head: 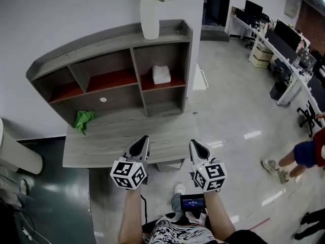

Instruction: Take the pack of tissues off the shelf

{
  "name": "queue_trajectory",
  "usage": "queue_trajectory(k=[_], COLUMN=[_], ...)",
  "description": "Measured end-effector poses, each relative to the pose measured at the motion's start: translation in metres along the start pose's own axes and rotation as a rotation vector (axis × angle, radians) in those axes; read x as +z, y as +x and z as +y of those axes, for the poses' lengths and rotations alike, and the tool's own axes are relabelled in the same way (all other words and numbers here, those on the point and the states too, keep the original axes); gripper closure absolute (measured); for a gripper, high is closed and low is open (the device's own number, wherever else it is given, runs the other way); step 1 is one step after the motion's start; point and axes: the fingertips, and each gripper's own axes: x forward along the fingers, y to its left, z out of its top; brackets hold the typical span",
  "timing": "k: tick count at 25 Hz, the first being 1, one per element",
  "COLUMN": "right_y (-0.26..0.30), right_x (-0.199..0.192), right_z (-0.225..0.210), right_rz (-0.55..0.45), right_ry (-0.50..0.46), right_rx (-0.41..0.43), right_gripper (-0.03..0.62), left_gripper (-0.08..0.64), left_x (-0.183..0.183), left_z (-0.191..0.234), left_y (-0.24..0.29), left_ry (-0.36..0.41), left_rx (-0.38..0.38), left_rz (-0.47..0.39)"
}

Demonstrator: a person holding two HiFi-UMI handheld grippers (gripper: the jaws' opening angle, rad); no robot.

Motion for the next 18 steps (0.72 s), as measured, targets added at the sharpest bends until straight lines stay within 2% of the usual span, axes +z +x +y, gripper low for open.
queue_trajectory(k=[5, 12, 18], right_y=[0.056, 0.102, 0.133], right_x=[0.025, 0.038, 0.047], right_z=[-0.036, -0.087, -0.099], right_rz=[0.008, 0.005, 0.007], right_ry=[-0.071, -0.05, -0.05], right_rx=[0.011, 0.016, 0.032], right_gripper=[0.589, 0.589, 0.589], left_gripper=[0.548, 0.548, 0.548], left_x=[0.024, 0.042, 0.049], left_z=[0.031, 0.042, 0.059], left_y=[0.061, 0.122, 0.146], left_ry=[-0.005, -0.004, -0.02], left_rx=[0.069, 0.086, 0.107], left_rz=[0.004, -0.013, -0.019])
